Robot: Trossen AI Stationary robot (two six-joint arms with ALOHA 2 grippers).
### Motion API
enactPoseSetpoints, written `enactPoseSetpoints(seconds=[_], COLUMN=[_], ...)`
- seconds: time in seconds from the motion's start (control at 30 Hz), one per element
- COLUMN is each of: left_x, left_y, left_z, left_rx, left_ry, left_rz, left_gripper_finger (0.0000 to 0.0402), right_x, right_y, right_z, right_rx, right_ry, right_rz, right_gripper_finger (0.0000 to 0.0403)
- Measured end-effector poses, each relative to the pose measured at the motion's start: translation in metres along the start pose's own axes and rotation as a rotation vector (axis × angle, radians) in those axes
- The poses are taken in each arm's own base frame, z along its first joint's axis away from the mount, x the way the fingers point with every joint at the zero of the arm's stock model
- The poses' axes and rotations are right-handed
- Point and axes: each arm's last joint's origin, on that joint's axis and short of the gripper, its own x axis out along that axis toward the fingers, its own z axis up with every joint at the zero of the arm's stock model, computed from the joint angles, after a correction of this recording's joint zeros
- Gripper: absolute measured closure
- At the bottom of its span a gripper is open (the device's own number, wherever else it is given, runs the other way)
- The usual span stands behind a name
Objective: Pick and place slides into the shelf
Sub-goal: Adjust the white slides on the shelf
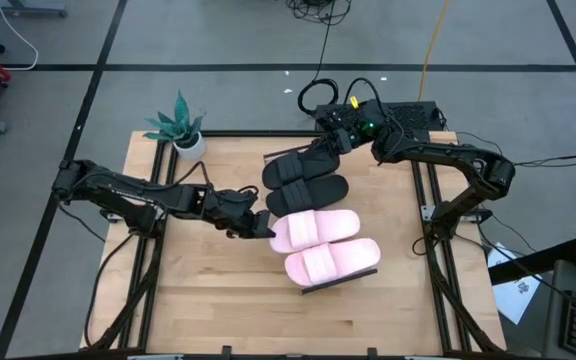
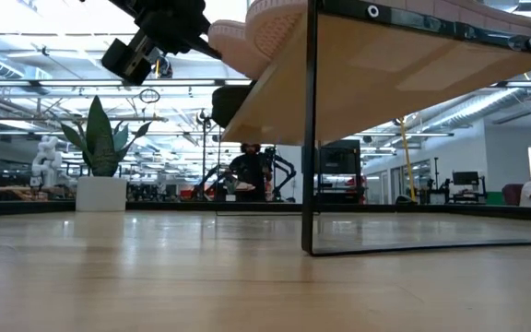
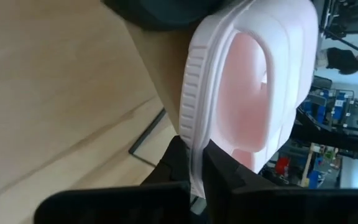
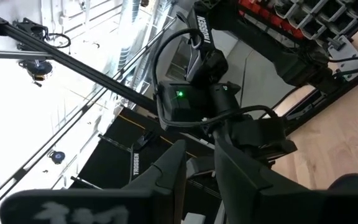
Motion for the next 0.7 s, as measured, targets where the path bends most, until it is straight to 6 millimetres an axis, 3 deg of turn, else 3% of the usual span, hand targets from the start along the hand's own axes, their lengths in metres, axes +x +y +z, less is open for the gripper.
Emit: enactPoseSetpoints(seconds=[0.23,0.5,0.7], left_x=[0.000,0.004,0.016], left_y=[0.000,0.010,0.007], left_z=[-0.002,0.010,0.021], left_rx=[-0.047,-0.048,-0.021], left_ry=[0.057,0.041,0.008], left_rz=[0.000,0.081,0.022], left_gripper_finger=[0.0397,0.0390,0.0397], right_x=[0.000,0.000,0.000], right_y=[0.000,0.000,0.000], right_z=[0.000,0.000,0.000], right_rx=[-0.007,-0.015,-0.015], right_ry=[0.000,0.000,-0.001], right_rz=[0.000,0.000,-0.001], right_gripper_finger=[0.0330,0.0330,0.0330])
